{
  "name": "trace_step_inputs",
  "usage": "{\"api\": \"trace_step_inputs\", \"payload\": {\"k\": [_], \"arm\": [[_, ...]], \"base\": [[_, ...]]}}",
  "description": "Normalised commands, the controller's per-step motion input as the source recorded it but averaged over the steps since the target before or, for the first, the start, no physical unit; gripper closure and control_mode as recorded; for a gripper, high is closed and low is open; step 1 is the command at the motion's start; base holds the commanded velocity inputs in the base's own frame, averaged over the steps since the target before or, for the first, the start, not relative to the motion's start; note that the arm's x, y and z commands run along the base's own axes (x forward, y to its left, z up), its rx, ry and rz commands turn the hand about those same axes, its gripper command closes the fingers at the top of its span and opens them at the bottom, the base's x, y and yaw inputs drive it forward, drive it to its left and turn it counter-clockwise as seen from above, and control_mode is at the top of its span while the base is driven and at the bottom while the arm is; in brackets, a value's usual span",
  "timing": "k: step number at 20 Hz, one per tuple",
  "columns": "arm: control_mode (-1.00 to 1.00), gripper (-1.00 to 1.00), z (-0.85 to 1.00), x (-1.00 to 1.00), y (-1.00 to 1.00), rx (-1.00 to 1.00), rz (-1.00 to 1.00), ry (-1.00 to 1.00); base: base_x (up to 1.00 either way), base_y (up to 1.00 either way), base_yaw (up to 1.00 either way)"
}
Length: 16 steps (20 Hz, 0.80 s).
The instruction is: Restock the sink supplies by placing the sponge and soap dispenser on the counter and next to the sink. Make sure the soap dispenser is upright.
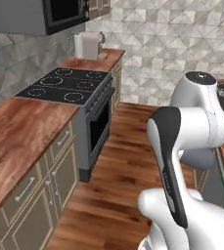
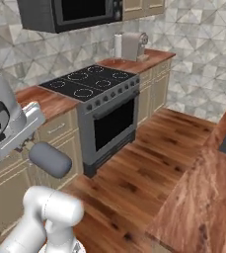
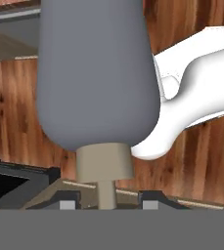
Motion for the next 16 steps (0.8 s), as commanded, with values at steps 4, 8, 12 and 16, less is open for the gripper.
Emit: {"api": "trace_step_inputs", "payload": {"k": [4,8,12,16], "arm": [[1.00,1.00,0.00,0.00,0.00,0.00,0.00,0.00],[1.00,1.00,0.00,0.00,0.00,0.00,0.00,0.00],[1.00,1.00,0.00,0.00,0.00,0.00,0.00,0.00],[1.00,1.00,0.00,0.00,0.00,0.00,0.00,0.00]], "base": [[0.21,-0.02,-0.68],[0.20,-0.02,-0.67],[0.23,-0.01,-0.64],[0.44,0.39,-0.53]]}}
